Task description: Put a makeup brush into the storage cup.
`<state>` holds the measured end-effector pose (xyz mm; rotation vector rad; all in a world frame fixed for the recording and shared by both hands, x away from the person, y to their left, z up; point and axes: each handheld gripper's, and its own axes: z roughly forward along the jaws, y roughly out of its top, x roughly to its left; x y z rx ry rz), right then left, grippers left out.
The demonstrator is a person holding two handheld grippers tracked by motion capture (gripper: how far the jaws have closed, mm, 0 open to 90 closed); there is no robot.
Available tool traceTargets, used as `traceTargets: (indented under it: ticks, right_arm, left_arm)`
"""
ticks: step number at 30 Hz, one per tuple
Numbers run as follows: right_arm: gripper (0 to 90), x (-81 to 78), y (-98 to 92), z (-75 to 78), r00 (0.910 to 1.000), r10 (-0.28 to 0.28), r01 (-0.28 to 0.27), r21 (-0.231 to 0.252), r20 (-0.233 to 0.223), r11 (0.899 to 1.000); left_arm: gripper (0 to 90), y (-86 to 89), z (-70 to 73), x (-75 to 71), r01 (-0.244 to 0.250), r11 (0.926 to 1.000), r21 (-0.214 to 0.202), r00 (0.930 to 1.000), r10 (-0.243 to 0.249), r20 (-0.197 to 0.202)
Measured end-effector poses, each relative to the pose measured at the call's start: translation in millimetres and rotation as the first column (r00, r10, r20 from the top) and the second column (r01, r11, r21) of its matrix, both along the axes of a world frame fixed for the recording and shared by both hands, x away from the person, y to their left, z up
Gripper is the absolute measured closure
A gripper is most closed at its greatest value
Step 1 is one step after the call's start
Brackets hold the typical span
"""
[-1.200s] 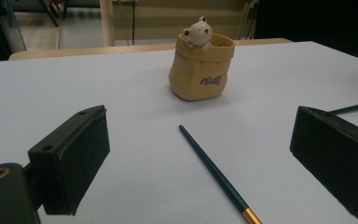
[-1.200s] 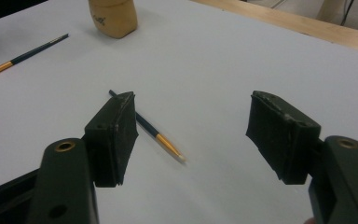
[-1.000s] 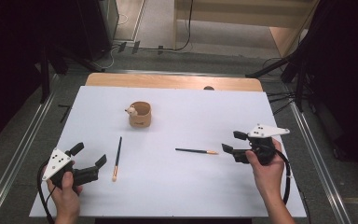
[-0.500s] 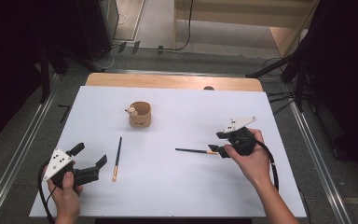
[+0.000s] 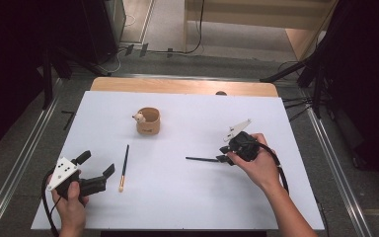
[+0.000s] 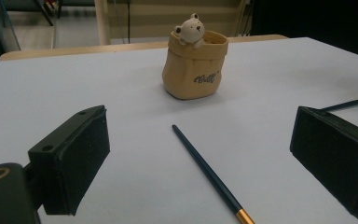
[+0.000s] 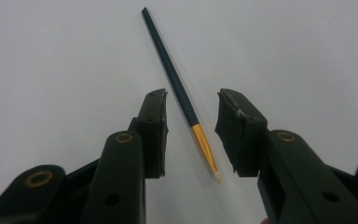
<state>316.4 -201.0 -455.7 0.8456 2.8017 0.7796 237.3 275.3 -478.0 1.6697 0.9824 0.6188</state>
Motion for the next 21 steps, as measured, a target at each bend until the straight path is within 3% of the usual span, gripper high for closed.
traceTargets:
  ticks: [5, 9, 12, 15, 18, 21]
  right_arm:
    - [71.2, 7.2, 11.4, -10.7, 0.9982, 0.057, -0.058, -0.084, -0.02, 0.995]
    - [71.3, 10.6, 15.5, -15.8, 0.996, 0.085, -0.088, -0.108, -0.027, 0.99]
    - [71.8, 13.8, 17.3, -23.2, 0.9937, 0.096, -0.103, -0.137, -0.059, 0.985]
    - [73.1, 15.6, 17.7, -27.1, 0.9927, 0.096, -0.106, -0.143, -0.073, 0.984]
    - [82.2, 17.2, 17.1, -29.9, 0.9926, 0.091, -0.102, -0.15, -0.081, 0.983]
    - [85.0, 17.1, 17.4, -30.2, 0.9931, 0.085, -0.096, -0.149, -0.081, 0.984]
  left_arm:
    - [4.9, -3.6, 0.9, -0.2, 0.009, 1.0, 0.003, 1.0, -0.009, 0.001]
    - [4.9, -4.5, 1.0, -0.2, 0.013, 0.9999, 0.004, 0.9999, -0.013, -0.001]
    - [4.9, -4.3, 0.7, -0.1, 0.012, 0.9999, 0.003, 0.9999, -0.012, -0.004]
    - [4.9, -4.7, 0.4, 0.0, 0.012, 0.9999, 0.002, 0.9999, -0.012, -0.007]
    - [4.9, -6.4, 0.3, 0.2, 0.017, 0.9999, 0.002, 0.9998, -0.017, -0.006]
    - [4.9, -7.4, 0.9, 0.6, 0.021, 0.9998, -0.001, 0.9998, -0.021, -0.006]
